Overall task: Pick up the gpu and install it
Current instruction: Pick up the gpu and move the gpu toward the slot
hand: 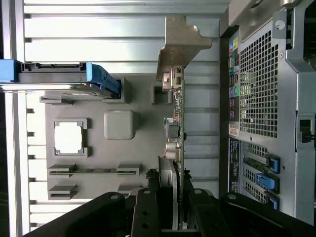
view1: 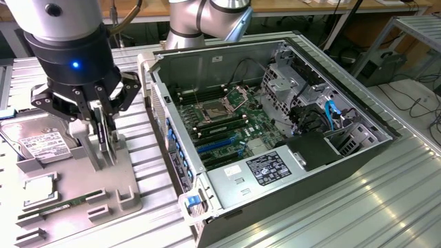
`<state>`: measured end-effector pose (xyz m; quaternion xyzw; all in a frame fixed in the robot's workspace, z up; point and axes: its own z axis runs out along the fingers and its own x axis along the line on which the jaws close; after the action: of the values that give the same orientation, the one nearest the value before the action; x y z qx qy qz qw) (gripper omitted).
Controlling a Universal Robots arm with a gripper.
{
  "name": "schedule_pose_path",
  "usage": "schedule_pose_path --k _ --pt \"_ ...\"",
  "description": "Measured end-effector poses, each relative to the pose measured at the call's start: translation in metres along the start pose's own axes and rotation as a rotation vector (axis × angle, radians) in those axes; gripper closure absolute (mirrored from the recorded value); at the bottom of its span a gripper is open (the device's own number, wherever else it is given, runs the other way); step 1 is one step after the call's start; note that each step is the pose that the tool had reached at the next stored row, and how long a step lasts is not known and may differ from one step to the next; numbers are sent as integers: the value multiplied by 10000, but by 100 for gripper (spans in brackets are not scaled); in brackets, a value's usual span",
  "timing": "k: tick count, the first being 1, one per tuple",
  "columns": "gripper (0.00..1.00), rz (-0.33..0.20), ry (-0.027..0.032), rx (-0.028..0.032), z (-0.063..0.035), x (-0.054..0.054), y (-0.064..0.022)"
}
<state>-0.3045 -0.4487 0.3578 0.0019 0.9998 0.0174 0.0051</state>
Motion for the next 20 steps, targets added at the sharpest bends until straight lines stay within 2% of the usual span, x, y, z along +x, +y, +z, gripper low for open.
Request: schedule_pose_path --k 4,7,20 --pt "73 -84 9 1 -47 -1 2" --pt "73 -97 10 1 -120 -2 5" --pt "73 -98 9 0 -584 -6 21"
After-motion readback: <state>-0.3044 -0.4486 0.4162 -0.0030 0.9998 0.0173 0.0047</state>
